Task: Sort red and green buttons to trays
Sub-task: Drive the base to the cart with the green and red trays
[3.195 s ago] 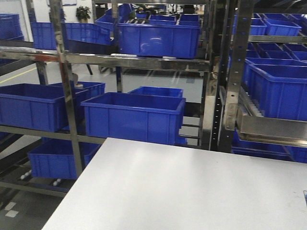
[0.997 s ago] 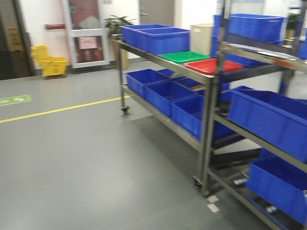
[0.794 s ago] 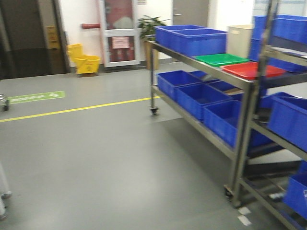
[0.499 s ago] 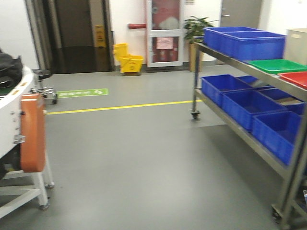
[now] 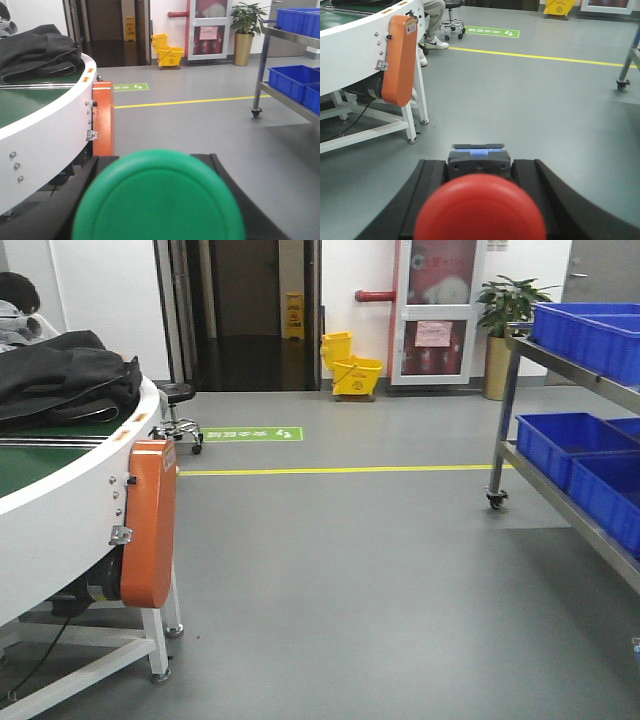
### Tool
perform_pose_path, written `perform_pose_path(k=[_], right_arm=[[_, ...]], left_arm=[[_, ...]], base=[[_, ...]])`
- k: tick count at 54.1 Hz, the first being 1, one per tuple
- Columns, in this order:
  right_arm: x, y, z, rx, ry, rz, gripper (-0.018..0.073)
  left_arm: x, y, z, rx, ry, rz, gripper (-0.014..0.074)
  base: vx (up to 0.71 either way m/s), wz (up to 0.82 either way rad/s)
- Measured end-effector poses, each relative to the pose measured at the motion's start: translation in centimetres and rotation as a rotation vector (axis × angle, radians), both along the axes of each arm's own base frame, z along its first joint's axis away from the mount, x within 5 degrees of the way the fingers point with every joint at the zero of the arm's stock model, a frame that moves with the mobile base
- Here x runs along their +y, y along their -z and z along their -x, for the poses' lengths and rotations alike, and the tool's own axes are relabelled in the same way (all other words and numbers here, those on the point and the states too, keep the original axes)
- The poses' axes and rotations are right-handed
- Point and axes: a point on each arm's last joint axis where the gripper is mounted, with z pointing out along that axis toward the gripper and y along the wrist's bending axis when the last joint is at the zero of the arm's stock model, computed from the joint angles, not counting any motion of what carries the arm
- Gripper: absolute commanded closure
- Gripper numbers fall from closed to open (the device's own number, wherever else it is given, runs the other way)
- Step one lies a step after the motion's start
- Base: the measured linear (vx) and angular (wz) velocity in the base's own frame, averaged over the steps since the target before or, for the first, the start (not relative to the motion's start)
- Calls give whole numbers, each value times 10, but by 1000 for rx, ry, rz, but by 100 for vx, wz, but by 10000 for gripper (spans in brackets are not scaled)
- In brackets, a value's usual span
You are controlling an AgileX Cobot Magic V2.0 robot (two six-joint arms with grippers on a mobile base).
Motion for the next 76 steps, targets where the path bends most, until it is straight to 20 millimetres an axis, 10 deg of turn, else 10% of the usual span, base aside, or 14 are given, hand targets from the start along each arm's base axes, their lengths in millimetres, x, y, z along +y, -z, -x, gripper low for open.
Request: perform_pose_path(k=[76], right_arm=[[0, 1, 0, 4, 0, 0, 568]], left_arm=[[0, 0, 0, 1, 0, 0, 596]], base=[[43, 0]])
